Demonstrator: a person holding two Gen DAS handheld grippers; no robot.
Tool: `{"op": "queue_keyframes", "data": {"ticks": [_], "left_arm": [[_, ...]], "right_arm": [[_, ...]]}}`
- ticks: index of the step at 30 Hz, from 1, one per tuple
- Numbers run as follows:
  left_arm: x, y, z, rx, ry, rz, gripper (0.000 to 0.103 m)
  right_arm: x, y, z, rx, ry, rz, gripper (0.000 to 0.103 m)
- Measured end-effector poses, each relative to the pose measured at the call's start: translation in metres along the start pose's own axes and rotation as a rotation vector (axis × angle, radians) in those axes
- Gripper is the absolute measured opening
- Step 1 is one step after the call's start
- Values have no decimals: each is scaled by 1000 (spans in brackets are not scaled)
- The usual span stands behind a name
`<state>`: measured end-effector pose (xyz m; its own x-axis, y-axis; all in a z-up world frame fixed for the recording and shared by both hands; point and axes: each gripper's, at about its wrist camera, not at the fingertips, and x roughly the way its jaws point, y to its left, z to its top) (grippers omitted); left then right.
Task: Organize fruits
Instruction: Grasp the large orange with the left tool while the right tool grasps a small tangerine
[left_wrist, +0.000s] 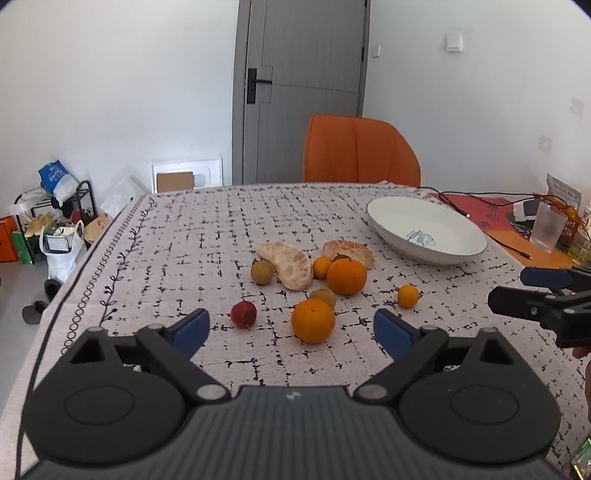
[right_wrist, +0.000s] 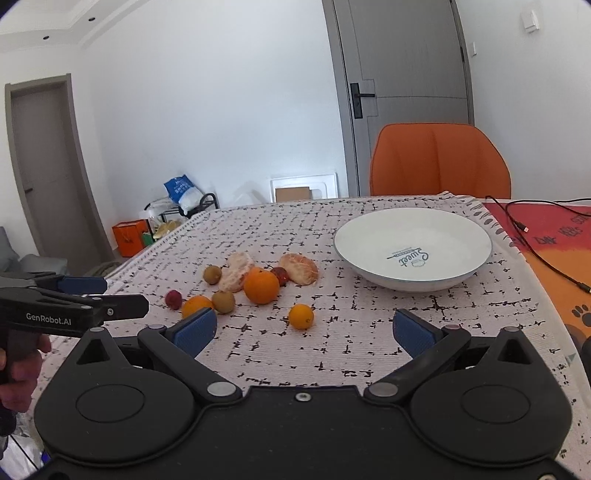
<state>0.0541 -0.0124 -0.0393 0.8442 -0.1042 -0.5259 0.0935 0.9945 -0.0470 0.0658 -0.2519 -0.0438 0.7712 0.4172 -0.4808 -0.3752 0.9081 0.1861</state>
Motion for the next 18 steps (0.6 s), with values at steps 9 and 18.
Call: {"op": "queue_keyframes", "data": {"ticks": [9, 18], "left_arm": [[28, 2, 2, -15, 64, -14, 74], [52, 1, 4, -32, 114, -58, 57]], "right_arm": [[29, -7, 1, 25, 50, 28, 94], [48, -13, 5, 38, 79, 42, 91]]}}
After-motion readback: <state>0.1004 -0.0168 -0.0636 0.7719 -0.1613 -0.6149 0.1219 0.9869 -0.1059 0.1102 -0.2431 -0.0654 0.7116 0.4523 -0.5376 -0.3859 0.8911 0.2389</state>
